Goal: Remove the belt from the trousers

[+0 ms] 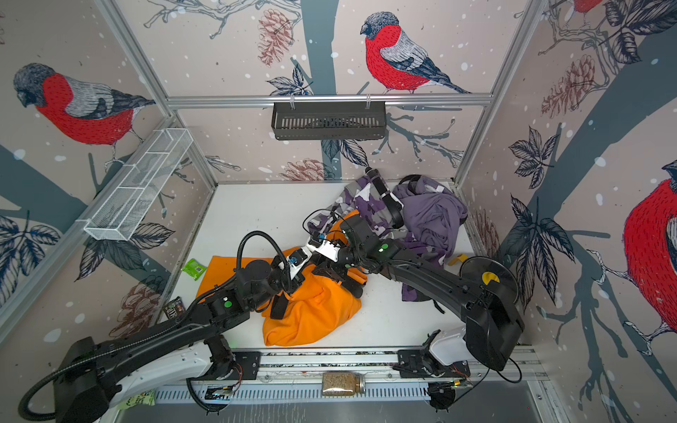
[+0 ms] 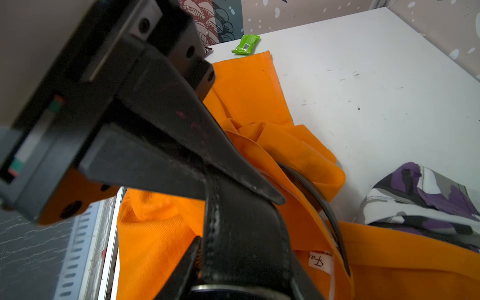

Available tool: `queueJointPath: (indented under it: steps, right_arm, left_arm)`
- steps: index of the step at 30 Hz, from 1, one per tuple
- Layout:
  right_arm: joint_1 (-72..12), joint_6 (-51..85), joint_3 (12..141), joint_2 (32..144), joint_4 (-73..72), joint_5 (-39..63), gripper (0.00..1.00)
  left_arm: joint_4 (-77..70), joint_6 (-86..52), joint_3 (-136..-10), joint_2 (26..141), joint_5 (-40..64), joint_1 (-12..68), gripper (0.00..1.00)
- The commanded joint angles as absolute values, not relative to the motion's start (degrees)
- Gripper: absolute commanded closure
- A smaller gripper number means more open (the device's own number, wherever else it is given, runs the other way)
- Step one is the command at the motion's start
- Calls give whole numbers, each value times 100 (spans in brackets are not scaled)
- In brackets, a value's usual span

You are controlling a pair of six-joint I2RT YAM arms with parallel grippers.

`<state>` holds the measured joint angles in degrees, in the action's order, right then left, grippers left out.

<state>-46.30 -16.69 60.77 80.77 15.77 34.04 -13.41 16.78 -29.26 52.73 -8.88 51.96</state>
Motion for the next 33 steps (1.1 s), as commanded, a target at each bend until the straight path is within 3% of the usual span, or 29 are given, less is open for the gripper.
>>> queueJointPath:
  steps: [1, 9, 16, 23, 27, 33]
  right_arm:
    - [-4658, -1810, 6057, 8077, 1323, 3702, 100]
    - [-4582, -1734, 5925, 8054, 1540, 3604, 100]
    - [-4361, -1576, 5540, 7778, 1639, 3524, 100]
    - [-4280, -1480, 5435, 7638, 1688, 3452, 100]
    - [-4311, -1268, 5368, 7584, 1363, 3472, 100]
    - [-4281, -1200, 5563, 7582, 1261, 3332, 100]
  left_arm:
    - [-1880, 1548, -2781, 5143, -1552, 5223, 100]
    - [-2188, 1479, -2690, 4946, -2388, 5182, 100]
    - [-2014, 729, -2486, 4250, -2391, 4412, 100]
    - [-1753, 700, -2653, 4284, -2369, 4408, 100]
    - [-1692, 947, -2834, 4534, -1029, 4472, 100]
    - [-1503, 545, -2954, 4960, -2011, 5071, 100]
